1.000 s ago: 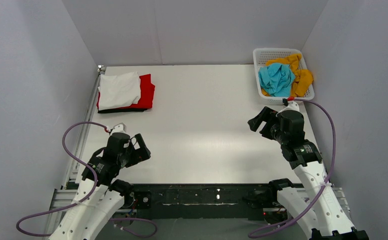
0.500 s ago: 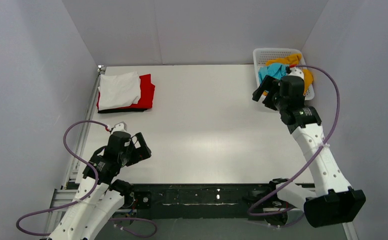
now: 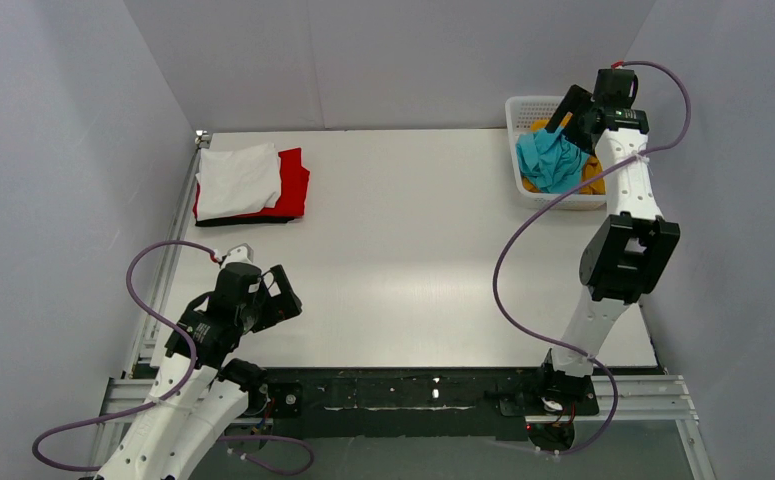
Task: Fold and stack the t-shirts
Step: Grab crumpled tshirt from bin with the right arm
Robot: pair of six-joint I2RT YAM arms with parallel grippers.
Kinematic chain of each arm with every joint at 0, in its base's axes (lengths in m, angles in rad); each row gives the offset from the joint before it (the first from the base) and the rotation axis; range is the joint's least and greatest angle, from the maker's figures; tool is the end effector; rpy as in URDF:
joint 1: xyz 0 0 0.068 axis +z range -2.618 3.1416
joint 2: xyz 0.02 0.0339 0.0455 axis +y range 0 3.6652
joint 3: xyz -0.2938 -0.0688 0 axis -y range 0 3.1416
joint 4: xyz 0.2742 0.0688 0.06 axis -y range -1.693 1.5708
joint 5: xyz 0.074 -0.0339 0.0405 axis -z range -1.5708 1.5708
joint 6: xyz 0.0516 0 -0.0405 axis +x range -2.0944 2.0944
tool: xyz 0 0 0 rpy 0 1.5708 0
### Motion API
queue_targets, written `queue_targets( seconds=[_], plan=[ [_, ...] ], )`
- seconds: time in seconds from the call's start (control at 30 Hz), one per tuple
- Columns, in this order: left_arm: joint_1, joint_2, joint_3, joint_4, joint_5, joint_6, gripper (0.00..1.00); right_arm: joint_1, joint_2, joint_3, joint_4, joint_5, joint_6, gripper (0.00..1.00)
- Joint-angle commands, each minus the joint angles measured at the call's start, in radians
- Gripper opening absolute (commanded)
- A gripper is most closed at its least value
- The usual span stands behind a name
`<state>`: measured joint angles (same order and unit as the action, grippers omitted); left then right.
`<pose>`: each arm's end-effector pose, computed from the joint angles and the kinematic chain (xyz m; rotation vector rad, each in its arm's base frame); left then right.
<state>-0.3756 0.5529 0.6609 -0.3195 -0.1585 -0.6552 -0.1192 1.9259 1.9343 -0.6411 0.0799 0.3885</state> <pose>0.1502 -0.0505 0.3308 -0.3684 1.7818 -0.5977 0.4930 -0.0632 0.3771 0.5960 2.1197 0.0626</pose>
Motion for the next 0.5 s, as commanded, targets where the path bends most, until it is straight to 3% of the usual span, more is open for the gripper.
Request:
queue_targets(
  seconds=[0.0, 0.27, 0.47],
  plan=[
    [-0.005, 0.012, 0.001, -0.063, -0.035, 0.003, 0.98, -0.019, 0.170, 0.188, -0.141, -0.059, -0.009, 0.90],
    [-0.005, 0.019, 0.008, -0.075, -0.052, -0.001, 0.98, -0.022, 0.197, 0.125, -0.004, -0.058, -0.026, 0.92],
    [-0.005, 0.022, 0.010, -0.082, -0.057, -0.004, 0.98, -0.024, 0.382, 0.250, -0.059, -0.072, 0.017, 0.90]
  ],
)
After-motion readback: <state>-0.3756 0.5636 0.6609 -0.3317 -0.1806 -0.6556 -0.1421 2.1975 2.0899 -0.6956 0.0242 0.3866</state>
